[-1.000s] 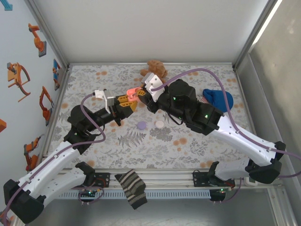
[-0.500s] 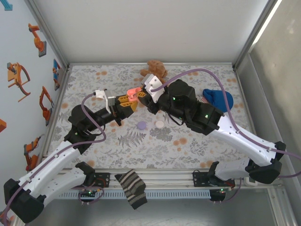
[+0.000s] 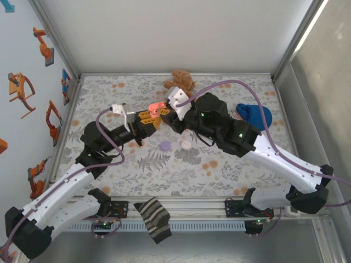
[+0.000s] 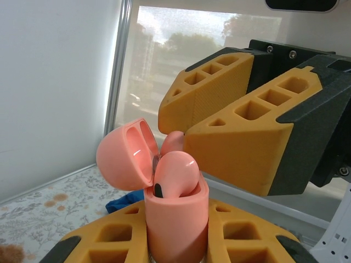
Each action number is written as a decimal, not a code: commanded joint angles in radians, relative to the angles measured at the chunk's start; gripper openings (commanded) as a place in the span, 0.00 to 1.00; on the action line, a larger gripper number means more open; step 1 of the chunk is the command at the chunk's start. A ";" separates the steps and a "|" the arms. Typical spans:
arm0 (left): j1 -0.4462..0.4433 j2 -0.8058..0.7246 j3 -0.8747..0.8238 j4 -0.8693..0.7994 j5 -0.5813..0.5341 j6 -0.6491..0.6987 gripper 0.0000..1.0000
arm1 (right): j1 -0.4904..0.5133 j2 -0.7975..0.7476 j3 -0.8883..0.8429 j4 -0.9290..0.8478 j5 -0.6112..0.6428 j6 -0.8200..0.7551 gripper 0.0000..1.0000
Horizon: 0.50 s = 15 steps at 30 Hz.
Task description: Insert wireless bluetooth earbuds into charging case
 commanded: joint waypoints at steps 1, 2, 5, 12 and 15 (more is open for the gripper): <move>-0.007 -0.001 0.008 0.053 0.004 0.004 0.00 | 0.000 -0.003 0.039 0.005 -0.018 0.020 0.29; -0.006 0.001 0.007 0.053 0.005 0.004 0.00 | 0.001 -0.002 0.040 0.007 -0.019 0.021 0.30; -0.006 0.003 0.004 0.055 0.005 0.002 0.00 | 0.001 0.002 0.045 0.007 -0.016 0.021 0.31; -0.008 0.001 -0.011 0.075 0.006 -0.007 0.00 | 0.001 -0.001 0.063 0.006 0.012 0.015 0.32; -0.008 0.002 -0.019 0.082 0.007 -0.008 0.00 | 0.001 -0.003 0.078 0.007 0.026 0.014 0.36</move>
